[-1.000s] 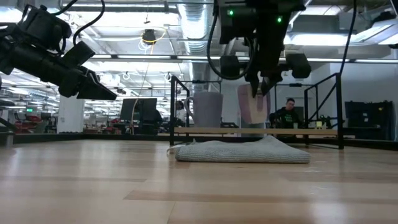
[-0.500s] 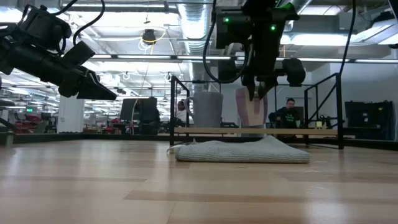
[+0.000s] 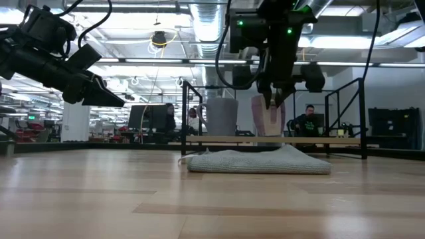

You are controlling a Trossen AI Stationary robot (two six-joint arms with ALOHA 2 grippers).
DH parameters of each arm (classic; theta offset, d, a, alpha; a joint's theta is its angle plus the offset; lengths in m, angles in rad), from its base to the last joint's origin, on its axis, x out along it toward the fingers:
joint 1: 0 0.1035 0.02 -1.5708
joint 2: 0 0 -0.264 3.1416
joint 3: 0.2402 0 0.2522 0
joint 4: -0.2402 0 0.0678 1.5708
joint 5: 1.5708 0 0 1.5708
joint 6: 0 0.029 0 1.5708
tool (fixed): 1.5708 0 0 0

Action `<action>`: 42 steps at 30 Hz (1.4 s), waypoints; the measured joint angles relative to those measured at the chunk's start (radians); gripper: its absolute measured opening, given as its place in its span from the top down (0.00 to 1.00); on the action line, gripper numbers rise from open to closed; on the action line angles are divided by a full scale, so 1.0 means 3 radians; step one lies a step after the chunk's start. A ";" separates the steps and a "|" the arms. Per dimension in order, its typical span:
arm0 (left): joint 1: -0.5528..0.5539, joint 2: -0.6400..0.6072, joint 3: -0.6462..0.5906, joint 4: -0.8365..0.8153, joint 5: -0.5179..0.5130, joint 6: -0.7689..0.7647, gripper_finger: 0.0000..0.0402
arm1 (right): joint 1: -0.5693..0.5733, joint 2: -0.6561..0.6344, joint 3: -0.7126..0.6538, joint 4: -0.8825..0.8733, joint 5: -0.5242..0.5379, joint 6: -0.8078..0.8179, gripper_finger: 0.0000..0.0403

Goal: Stack small to large cups/mugs on shelf
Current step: Put the left violet cup on the shelf

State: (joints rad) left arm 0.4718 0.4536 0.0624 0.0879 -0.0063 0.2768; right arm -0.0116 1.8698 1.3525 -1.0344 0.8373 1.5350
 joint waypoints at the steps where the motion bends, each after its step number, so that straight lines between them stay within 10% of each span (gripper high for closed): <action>1: 0.0000 0.0000 0.0000 0.0000 0.0000 0.0000 0.57 | -0.0008 0.0000 0.0000 0.0010 0.0006 -0.0004 0.83; 42: 0.0000 0.0000 -0.0001 -0.0003 0.0000 0.0001 0.57 | -0.0101 0.0000 0.0000 0.0173 -0.0186 -0.0256 0.77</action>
State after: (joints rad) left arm 0.4718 0.4536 0.0620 0.0872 -0.0064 0.2771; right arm -0.0418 1.8698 1.3525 -0.9825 0.7815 1.4582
